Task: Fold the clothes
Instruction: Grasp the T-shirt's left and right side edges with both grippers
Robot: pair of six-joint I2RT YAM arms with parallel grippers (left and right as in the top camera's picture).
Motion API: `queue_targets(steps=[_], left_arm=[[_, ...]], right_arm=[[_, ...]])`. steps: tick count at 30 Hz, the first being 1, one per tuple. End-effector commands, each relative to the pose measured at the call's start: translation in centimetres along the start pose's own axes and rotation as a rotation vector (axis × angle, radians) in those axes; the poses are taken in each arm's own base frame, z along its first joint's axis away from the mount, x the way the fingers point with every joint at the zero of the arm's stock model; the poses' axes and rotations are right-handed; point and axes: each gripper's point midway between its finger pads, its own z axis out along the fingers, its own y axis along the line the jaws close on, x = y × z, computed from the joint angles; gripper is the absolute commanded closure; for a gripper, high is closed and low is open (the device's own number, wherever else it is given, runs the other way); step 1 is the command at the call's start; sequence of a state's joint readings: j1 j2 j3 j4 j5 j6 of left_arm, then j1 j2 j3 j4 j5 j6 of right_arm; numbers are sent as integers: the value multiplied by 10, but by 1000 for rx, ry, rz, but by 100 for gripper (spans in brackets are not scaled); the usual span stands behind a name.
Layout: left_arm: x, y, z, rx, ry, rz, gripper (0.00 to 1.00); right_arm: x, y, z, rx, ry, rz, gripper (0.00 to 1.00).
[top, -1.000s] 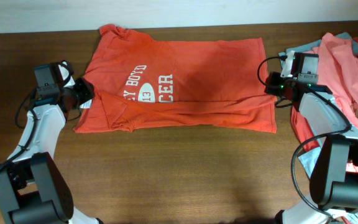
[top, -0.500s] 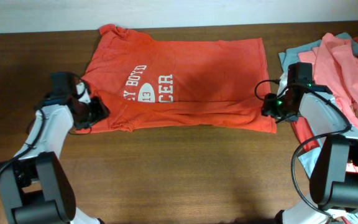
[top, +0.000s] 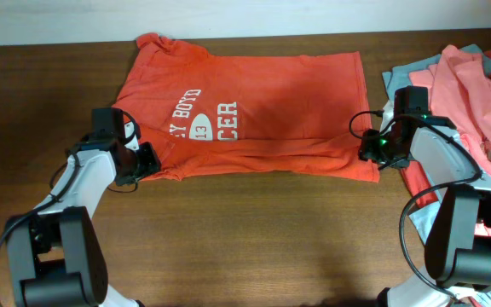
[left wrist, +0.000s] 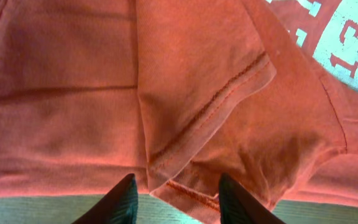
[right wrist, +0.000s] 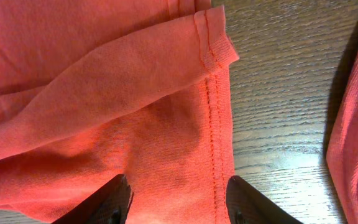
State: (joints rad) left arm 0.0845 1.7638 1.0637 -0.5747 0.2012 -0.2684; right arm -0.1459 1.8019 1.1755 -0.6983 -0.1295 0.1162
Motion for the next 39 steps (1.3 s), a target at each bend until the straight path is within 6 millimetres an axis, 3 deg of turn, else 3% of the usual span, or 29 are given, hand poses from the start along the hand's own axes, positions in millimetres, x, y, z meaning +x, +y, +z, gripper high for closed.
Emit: queue_targets(steps=[1,6,9,15,25,28,30,31,32,33,36,39], left_arm=[[10,10,20,-28,50,3,60],[9,9,33,-11,57,2,74],[4,0,33,39,40,6,99],[-9,-22,23,139,18,18,99],[-53,-47,-44,193,-174,67,99],[-74,-54,-52,213,-267,76,100],[-105,-48,-61,165,-403,40,99],[-123,-45,-69,149,-486,4,95],[-142,-50,-79,167,-577,3,67],[-149,-53,-81,180,-605,10,49],[-146,-55,-78,194,-590,14,47],[-123,-45,-62,155,-475,-11,46]], right_arm=[[1,-1,1,10,5,-10,44],[1,-1,1,10,5,-10,45],[1,-1,1,10,4,-10,45],[1,-1,1,10,4,-10,45],[1,-1,1,10,4,-10,45],[1,-1,1,10,5,-10,45],[1,-1,1,10,5,-9,45],[1,-1,1,10,5,-9,45],[1,-1,1,10,5,-9,45],[1,-1,1,10,5,-9,45],[2,-1,1,10,6,-9,45],[2,-1,1,10,6,-9,45]])
